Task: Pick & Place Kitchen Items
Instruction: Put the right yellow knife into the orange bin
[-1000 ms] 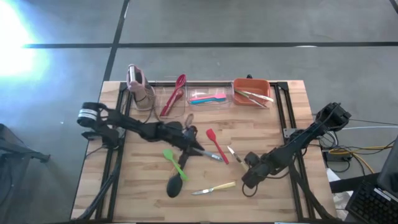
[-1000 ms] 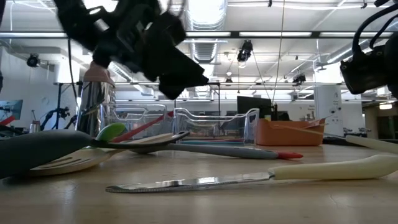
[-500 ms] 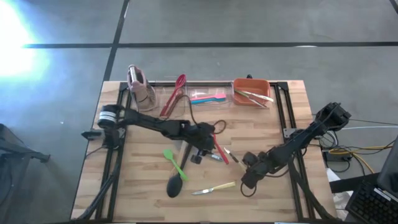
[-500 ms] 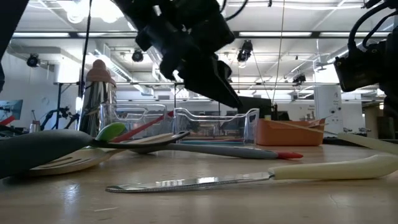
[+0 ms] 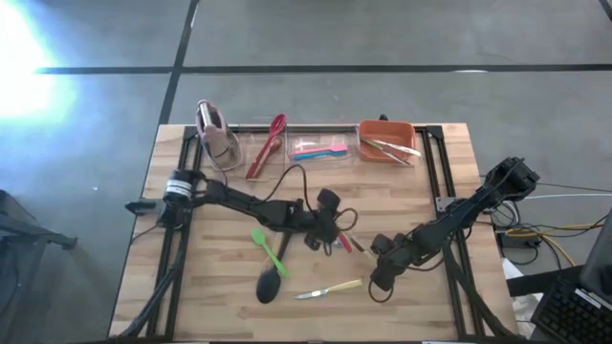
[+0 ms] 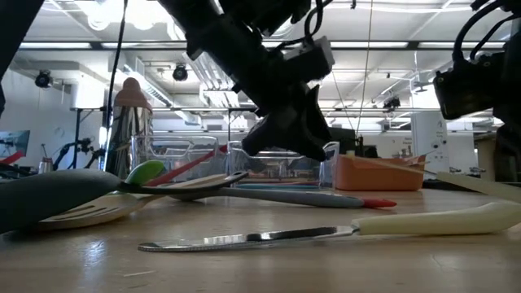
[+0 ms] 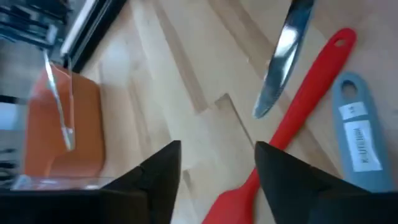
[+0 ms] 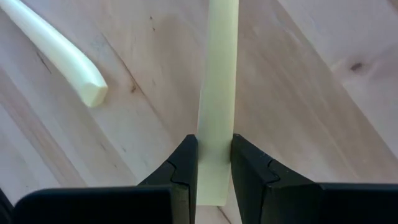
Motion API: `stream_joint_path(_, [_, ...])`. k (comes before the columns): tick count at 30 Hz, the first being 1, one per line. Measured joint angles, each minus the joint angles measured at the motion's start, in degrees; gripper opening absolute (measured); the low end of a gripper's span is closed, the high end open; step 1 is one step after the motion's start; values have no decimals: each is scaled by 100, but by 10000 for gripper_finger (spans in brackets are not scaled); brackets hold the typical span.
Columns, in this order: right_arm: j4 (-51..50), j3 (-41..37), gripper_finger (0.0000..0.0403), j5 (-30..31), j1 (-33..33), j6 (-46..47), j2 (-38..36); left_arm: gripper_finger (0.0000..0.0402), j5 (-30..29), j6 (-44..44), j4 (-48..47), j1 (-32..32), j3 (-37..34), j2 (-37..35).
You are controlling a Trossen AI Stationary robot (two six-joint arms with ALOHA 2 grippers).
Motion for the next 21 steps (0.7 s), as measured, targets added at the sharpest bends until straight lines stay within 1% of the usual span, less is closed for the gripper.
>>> stream_joint_path(3, [-1,-2,56,-19,2,-4,0,235,-174,153,-28,-121,-7,90])
stream_joint_path(7, [10,-4,56,-20,2,6,0,252,-248,281,-54,-279,-9,165])
stream_joint_path(10, [14,-4,56,-20,2,27,0,254,-532,586,30,-417,-27,230])
stream_joint_path(13, [58,-7,56,-20,0,29,0,253,-760,952,389,-485,-64,261])
stream_joint_path(16, [172,-7,56,-20,0,24,0,253,-795,1215,655,-502,-74,332])
stream_joint_path(21, [235,-7,56,-17,-9,17,0,252,-821,1408,868,-527,-74,449])
